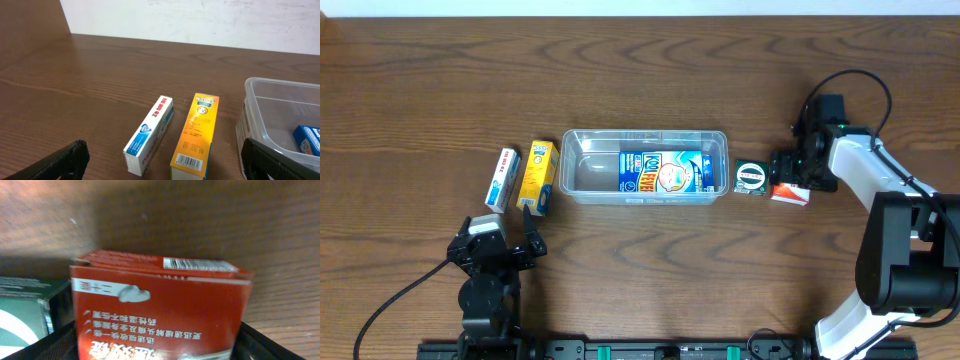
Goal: Pack container
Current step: 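Grasp the red-white medicine box with the right gripper, then carry the red box into the container and lower it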
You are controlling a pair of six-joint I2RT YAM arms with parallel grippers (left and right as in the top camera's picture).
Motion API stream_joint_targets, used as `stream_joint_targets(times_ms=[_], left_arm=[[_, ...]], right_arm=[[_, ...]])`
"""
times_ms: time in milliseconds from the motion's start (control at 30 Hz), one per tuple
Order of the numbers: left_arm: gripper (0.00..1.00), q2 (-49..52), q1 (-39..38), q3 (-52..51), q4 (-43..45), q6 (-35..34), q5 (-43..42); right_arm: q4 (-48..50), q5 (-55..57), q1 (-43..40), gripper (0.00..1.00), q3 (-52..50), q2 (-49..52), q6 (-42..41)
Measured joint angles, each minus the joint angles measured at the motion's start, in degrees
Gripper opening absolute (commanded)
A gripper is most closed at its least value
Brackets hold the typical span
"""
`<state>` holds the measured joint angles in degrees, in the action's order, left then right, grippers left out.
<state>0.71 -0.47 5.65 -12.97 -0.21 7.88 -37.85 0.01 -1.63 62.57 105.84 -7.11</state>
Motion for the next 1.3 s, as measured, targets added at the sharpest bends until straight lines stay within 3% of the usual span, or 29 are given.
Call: stream_joint_targets(times_ms=[333, 567, 800, 1067, 1300], left_arm=[[0.98, -0.02, 0.00, 0.00, 0.02, -0.02, -0.02], [0.98, 0.00, 0.00, 0.00, 0.02, -0.02, 0.00], [0.98, 0.00, 0.00, 0.00, 0.02, -0.02, 0.00], [0.98, -0.02, 0.00, 0.00, 0.02, -0.02, 0.00], [0.98, -0.02, 0.00, 0.00, 0.00, -0.02, 0.00]], right_arm=[[0.37, 0.79, 0.00, 0.55, -1.11, -0.37, 0.15], [-3.98, 0.76, 0.00, 0.53, -0.17, -0.55, 0.15], [-9.92, 0.83, 1.44, 0.41, 2.64, -5.49, 0.17], [-11.91, 0.76, 13.79, 0.40, 9.42, -19.34, 1.49], [-7.23, 0.57, 28.72, 0.33, 11.56, -22.34, 9.79]])
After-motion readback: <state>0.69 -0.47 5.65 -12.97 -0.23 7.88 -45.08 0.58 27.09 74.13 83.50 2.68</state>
